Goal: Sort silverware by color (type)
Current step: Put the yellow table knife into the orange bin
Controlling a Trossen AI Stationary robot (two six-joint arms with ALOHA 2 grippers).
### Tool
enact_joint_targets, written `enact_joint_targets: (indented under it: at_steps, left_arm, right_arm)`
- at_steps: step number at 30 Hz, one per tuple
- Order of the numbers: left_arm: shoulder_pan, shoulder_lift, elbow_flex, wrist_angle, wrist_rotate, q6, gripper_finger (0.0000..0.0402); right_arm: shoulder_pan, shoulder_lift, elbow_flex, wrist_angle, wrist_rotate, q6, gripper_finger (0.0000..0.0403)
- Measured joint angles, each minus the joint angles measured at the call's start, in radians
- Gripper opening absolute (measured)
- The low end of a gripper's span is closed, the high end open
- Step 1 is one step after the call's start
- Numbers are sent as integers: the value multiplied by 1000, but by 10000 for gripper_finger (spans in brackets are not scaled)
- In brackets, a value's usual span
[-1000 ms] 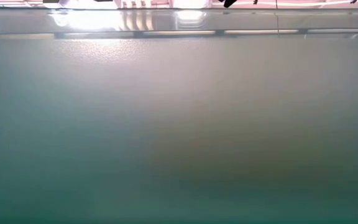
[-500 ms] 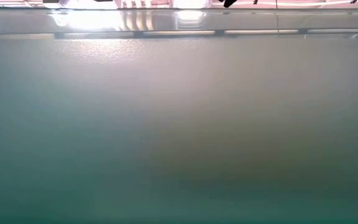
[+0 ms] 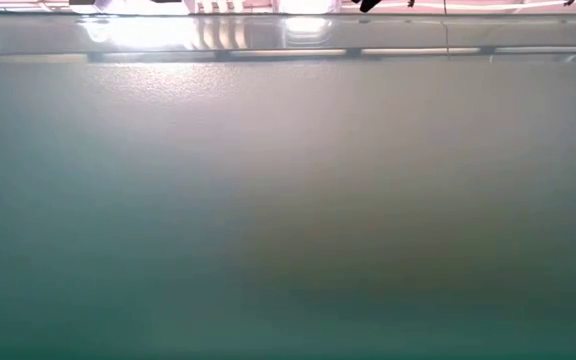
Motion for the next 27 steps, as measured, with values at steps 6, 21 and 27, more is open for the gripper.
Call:
enact_joint_targets:
  at_steps: [6, 21, 27]
  left_arm:
    - [0, 1, -4, -1, 1, -4, 129]
    - [0, 30, -2, 72, 33, -50, 33]
    - [-1, 34, 95, 8, -1, -8, 33]
  right_arm:
    - [0, 0, 0, 0, 0, 0, 189]
    - [0, 0, 0, 1, 0, 0, 189]
    - [0, 0, 0, 1, 0, 0, 189]
